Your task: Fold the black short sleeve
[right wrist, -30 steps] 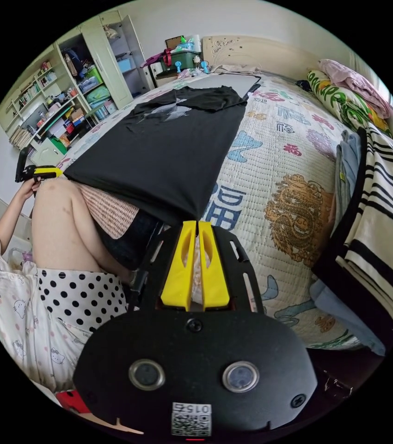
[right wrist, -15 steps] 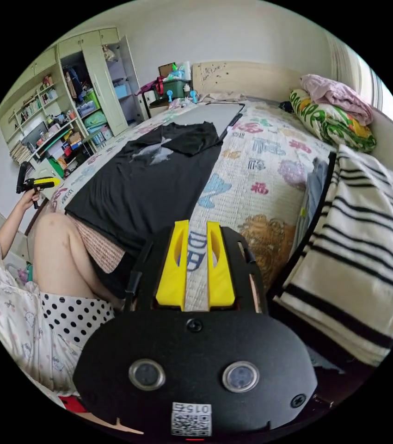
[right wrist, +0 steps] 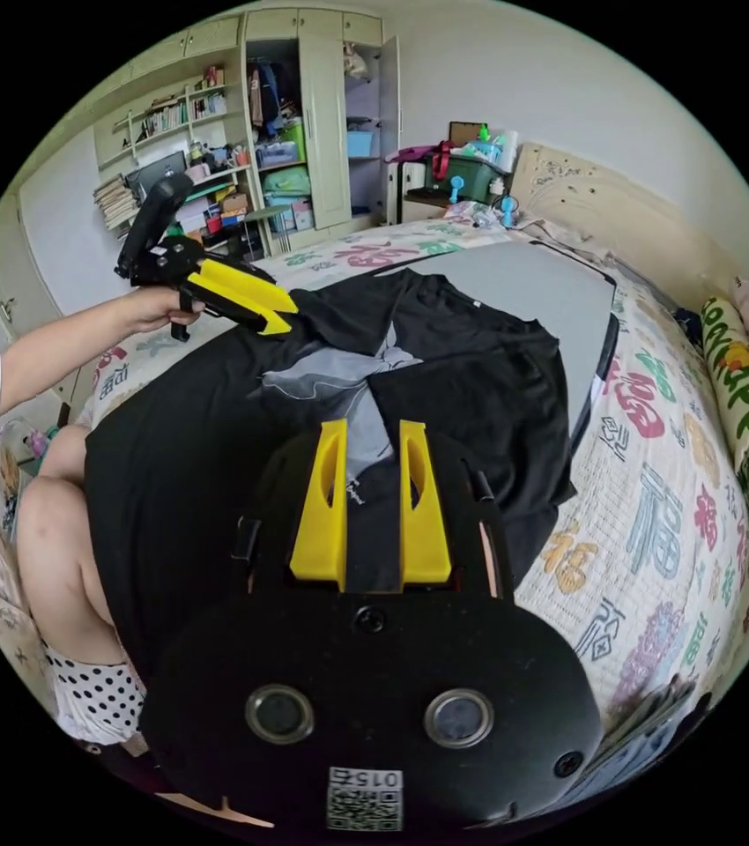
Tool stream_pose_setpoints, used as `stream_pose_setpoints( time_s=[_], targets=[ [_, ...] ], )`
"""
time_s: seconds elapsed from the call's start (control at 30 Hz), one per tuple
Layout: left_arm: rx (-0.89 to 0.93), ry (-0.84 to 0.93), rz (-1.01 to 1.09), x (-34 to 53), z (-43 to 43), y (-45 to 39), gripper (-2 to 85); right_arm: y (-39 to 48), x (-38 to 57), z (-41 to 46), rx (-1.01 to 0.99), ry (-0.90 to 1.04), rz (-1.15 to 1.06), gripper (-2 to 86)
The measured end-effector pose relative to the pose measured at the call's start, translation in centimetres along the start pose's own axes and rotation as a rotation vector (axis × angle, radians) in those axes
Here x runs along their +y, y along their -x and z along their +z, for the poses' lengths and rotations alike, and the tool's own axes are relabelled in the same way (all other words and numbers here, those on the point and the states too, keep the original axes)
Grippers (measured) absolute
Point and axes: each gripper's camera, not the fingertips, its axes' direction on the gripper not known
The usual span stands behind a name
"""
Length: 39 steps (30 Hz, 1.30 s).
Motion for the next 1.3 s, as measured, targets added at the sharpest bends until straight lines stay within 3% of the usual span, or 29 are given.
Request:
stream_pose_setpoints(
  time_s=[0.2, 0.43, 0.53, 0.67, 0.73, 0.8, 0.83, 0.97, 1.13, 1.3],
  targets=[
    [-0.011, 0.105, -0.017, -1.5, 8.8, 3.2, 8.1, -2.0, -5.1, 3.3, 0.033, 0.166, -0.033, 9.3],
    [0.064, 0.070, -0.089, 0.2, 9.6, 6.4, 1.1, -5.8, -10.4, 1.0, 0.093, 0.216, 0.029, 0.2],
    [-0.024, -0.060, -0.239, 2.8, 4.6, 13.0, 0.3, -12.8, -11.9, -4.1, 0.038, 0.129, 0.231, 0.0],
    [-0.273, -0.154, -0.464, 8.1, 0.1, 21.9, 1.6, -26.1, -11.0, -11.9, 0.287, -0.024, 0.603, 1.9],
    [-0.369, -0.212, -0.642, 13.5, -1.0, 26.1, 6.3, -31.0, -9.2, -13.6, 0.349, -0.015, 0.761, 4.2],
    [-0.350, -0.260, -0.770, 18.3, -1.4, 27.8, 8.7, -34.4, -6.3, -15.4, 0.340, -0.002, 0.970, 6.0],
    [-0.294, -0.314, -0.813, 21.6, -1.6, 28.0, 9.3, -34.9, -4.1, -17.1, 0.253, -0.086, 1.035, 6.0],
    [-0.045, -0.320, -0.789, 30.1, -1.8, 25.9, 10.1, -30.9, 1.6, -21.3, -0.125, -0.232, 0.893, 7.5],
    [0.239, -0.195, -0.690, 40.2, -4.4, 16.6, 10.1, -22.1, 8.3, -26.0, -0.234, -0.179, 0.756, 8.2],
    [0.279, -0.046, -0.601, 45.3, -7.0, 7.7, 10.2, -13.1, 14.7, -29.0, -0.336, -0.121, 0.675, 9.1]
  ],
)
